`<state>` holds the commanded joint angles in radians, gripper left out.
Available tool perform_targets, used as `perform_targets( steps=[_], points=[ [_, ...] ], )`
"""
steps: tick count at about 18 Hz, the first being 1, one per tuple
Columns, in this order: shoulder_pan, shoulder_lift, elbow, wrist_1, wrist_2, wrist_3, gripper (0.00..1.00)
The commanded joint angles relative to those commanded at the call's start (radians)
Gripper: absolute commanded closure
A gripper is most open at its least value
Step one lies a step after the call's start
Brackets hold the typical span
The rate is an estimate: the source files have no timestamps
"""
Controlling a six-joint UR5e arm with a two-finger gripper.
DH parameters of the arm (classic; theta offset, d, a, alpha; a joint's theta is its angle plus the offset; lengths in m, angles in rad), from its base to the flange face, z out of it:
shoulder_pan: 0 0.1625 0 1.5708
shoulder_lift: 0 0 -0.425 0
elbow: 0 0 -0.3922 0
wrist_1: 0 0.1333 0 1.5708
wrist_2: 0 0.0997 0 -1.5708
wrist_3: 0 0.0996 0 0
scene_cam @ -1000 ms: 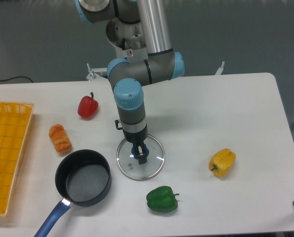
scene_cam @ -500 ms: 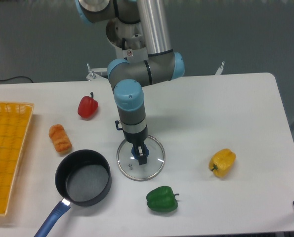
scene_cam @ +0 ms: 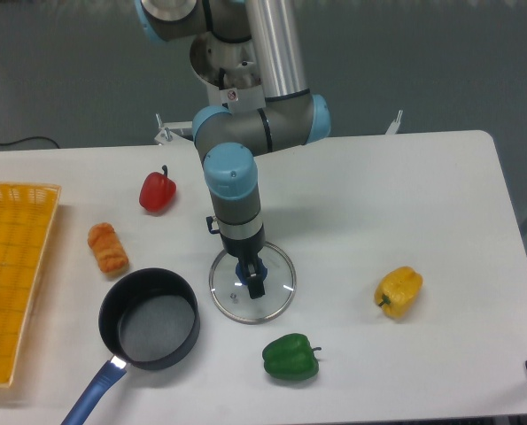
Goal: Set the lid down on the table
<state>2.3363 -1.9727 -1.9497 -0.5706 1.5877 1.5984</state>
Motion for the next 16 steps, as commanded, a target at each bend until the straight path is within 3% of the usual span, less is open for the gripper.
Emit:
perform_targets(
  steps=[3, 6, 10, 12, 16],
  points=[
    [-0.003, 0.026, -0.008, -0.008, 0.046, 0.002, 0.0],
    [-0.017, 0.077, -0.009, -0.052, 0.115, -0.029, 0.0],
    [-0.018, 0.123, 0.024, -0.118, 0.117, -0.176, 0.0],
    [-0.015, 0.132, 0.066, -0.182, 0.118, -0.199, 0.0],
    [0.0, 0.138, 0.184, -0.388, 0.118, -0.199, 0.0]
  ],
)
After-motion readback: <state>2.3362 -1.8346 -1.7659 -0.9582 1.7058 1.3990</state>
